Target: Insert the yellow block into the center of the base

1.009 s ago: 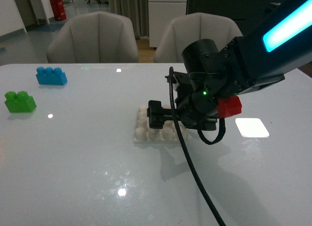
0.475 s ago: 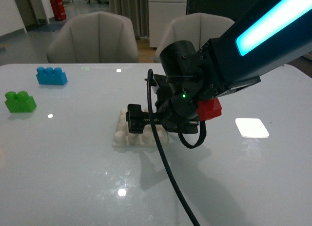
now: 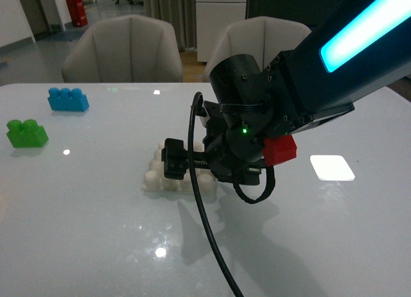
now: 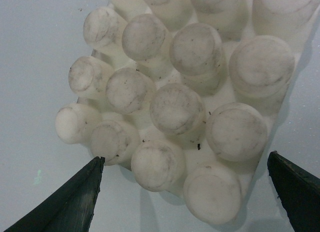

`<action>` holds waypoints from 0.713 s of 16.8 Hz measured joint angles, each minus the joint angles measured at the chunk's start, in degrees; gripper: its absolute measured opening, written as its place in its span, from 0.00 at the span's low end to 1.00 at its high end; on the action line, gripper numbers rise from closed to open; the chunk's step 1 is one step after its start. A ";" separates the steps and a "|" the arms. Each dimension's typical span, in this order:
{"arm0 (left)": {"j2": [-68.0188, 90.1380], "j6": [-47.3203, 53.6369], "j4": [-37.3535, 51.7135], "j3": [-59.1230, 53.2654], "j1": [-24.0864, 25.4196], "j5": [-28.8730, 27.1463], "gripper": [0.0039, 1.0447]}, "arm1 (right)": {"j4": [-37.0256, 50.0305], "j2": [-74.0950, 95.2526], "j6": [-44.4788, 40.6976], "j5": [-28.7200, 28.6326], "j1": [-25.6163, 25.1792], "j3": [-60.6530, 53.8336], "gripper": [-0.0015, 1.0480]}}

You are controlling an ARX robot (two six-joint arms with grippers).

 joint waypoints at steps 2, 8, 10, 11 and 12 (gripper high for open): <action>0.00 0.00 0.00 0.00 0.00 -0.02 0.94 | 1.62 -2.03 2.78 0.90 -1.66 -1.36 0.94; 0.00 0.00 0.00 0.00 0.00 0.00 0.94 | 13.22 -20.37 7.78 3.19 -10.84 -13.07 0.94; 0.00 0.00 0.00 0.00 0.00 0.00 0.94 | 18.38 -28.52 7.69 4.85 -12.63 -20.31 0.94; 0.00 0.00 -0.02 0.00 0.00 0.00 0.94 | 20.26 -32.41 7.34 5.60 -12.92 -23.78 0.94; 0.00 0.00 0.00 0.00 0.00 0.00 0.94 | 22.56 -37.35 6.67 6.40 -13.20 -28.28 0.94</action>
